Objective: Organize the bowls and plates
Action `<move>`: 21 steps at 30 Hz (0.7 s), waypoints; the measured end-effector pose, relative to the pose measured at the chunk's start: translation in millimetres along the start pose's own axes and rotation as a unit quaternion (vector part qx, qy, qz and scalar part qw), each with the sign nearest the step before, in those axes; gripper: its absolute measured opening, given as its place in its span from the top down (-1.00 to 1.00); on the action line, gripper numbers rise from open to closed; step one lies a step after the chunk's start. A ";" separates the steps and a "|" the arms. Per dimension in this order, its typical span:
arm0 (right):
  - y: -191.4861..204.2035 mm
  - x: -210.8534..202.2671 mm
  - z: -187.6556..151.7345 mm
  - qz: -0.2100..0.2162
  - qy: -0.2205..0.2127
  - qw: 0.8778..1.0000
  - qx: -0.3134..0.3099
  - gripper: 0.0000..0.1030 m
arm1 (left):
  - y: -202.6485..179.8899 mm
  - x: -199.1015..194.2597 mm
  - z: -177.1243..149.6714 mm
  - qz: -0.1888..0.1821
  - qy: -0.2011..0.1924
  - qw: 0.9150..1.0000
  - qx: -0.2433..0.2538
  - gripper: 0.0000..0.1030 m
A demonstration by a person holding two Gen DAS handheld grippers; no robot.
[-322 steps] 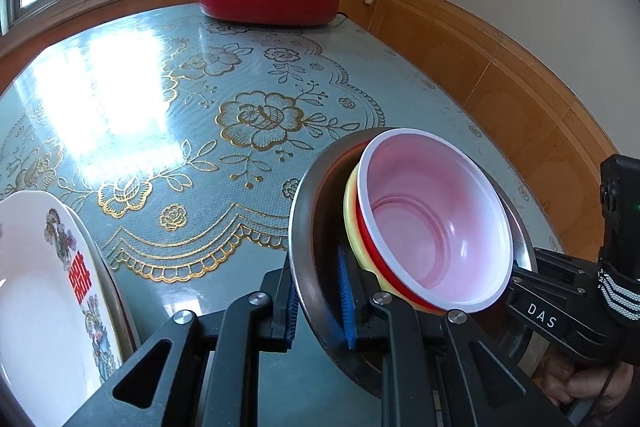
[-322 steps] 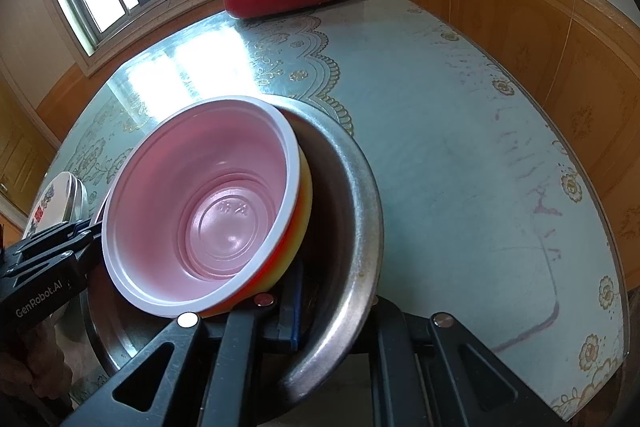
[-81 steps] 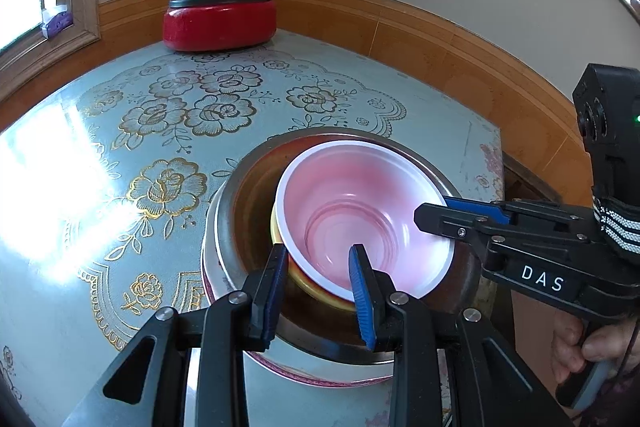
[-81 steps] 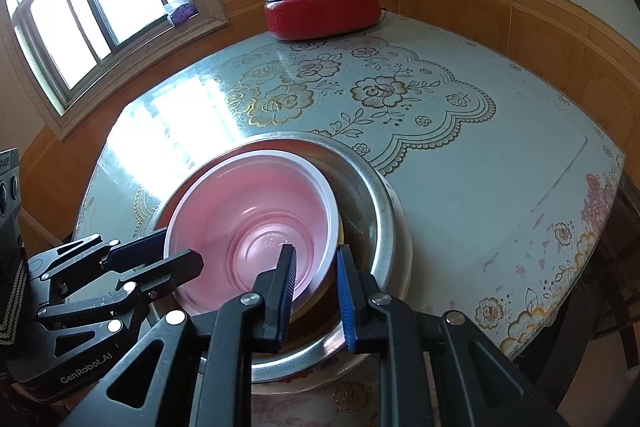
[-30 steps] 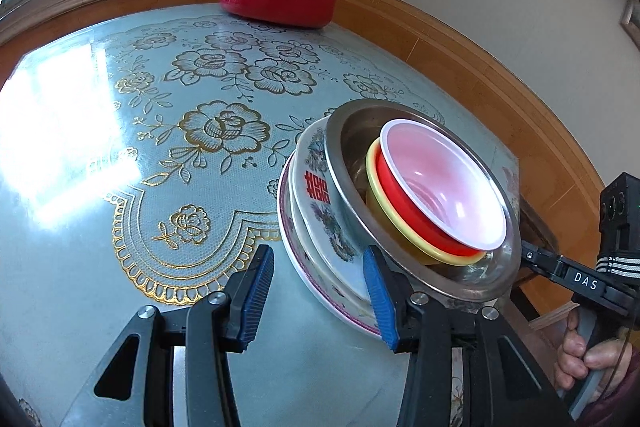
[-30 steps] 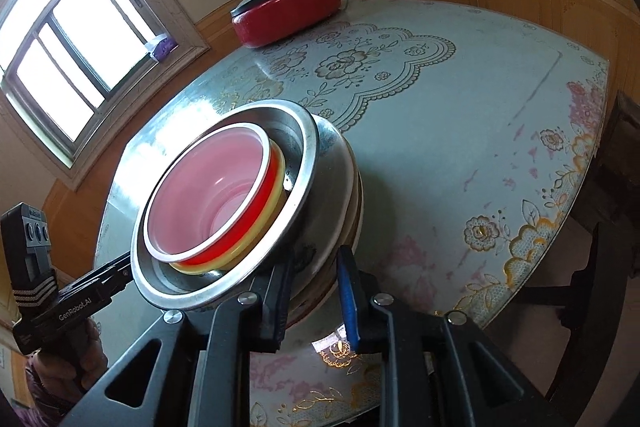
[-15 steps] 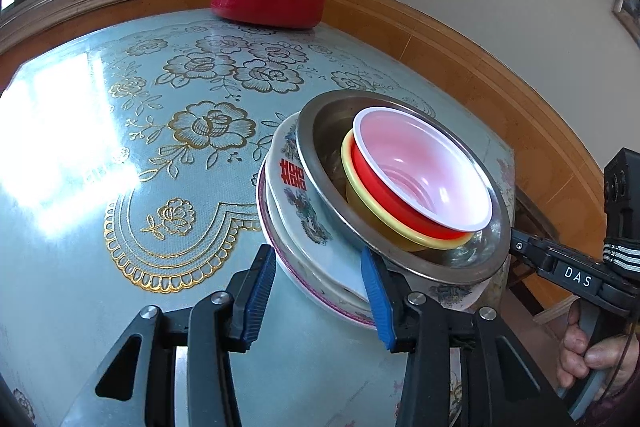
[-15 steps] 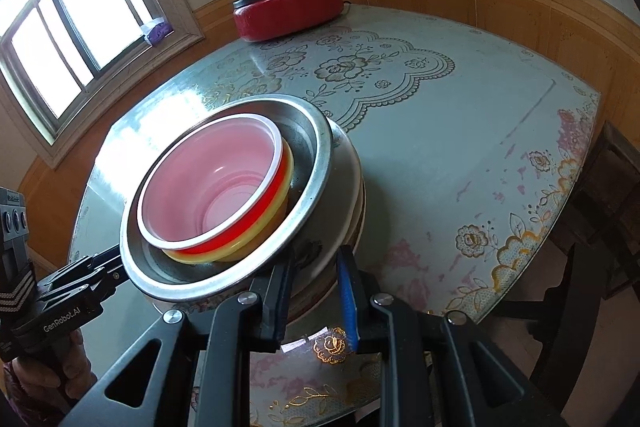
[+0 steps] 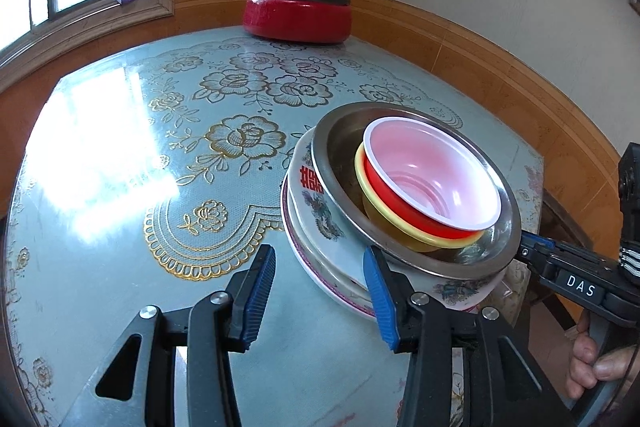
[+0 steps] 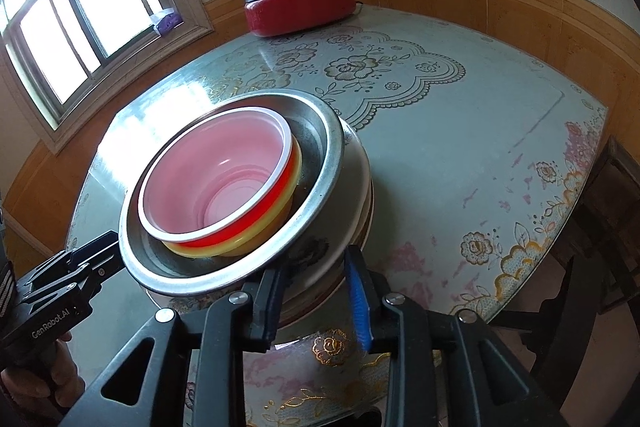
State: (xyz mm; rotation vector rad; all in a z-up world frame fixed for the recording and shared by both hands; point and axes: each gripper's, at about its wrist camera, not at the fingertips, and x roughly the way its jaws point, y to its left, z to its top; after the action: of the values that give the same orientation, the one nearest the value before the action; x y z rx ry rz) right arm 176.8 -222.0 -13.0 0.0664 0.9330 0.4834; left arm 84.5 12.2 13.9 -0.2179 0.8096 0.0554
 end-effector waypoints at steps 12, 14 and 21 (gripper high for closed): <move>6.2 -22.0 -21.1 0.029 0.010 0.999 -0.033 0.41 | -18.8 -11.0 -20.4 0.044 0.005 0.998 -0.040 -0.12; 6.0 -23.0 -24.4 0.027 0.015 0.999 -0.038 0.41 | -21.8 -14.2 -25.4 0.053 0.004 0.998 -0.043 -0.14; 10.1 -40.3 -30.1 -0.019 -0.018 0.999 -0.041 0.40 | -28.3 -28.6 -41.6 0.073 -0.002 0.996 -0.044 -0.38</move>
State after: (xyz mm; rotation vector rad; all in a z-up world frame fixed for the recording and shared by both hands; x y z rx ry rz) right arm 129.5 -234.8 2.0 -0.0164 0.8759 0.4832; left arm 39.0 -23.3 11.7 -0.2413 0.8183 0.2290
